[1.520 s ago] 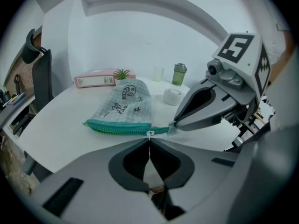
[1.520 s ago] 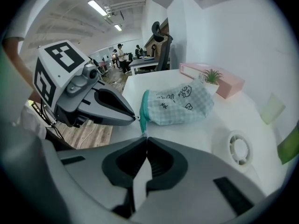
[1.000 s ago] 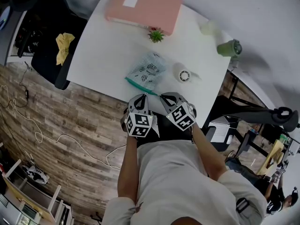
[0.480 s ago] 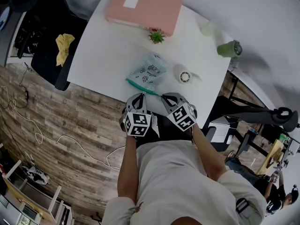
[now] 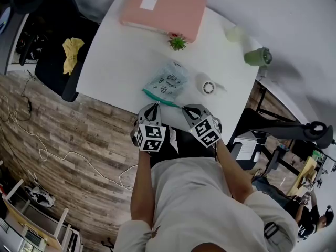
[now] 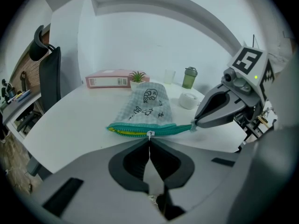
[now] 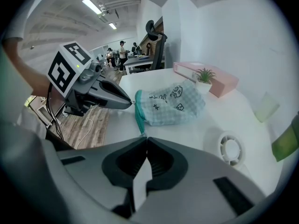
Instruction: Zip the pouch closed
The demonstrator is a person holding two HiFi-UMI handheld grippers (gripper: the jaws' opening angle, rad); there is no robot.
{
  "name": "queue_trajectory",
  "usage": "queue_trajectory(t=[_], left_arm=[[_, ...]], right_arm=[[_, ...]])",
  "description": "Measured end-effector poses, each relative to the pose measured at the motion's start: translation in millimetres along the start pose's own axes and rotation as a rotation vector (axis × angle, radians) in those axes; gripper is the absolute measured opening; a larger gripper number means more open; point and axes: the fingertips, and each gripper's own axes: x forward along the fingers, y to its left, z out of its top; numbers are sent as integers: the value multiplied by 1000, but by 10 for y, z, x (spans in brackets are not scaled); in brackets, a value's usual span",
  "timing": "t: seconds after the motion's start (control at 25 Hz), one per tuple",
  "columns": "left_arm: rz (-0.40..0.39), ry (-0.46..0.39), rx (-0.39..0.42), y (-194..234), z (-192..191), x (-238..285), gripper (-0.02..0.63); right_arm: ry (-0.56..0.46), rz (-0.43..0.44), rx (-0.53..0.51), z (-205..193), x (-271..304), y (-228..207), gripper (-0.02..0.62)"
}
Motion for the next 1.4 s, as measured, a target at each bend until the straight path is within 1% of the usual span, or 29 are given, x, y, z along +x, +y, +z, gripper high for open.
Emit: queue_trajectory(t=[0.36,0.48,0.6,0.76,1.4], left_arm=[[12,1,-9,172,19,6,-2],[10,1,-9,199,17,6,-2],[9,2,-10,213,21,13,-2],[9,1,-13,220,23,19,-2],[34,-4,-19,426,70,16,-2]], right_arm=[[5,-14,26,21,2,-44,3],[5,-4,36,10,27,-20,3],[6,-5,36,15,38,-26,3],[33,-23,32,-16,25,-50,3],[43,-39,42,-16,18,-86,3]])
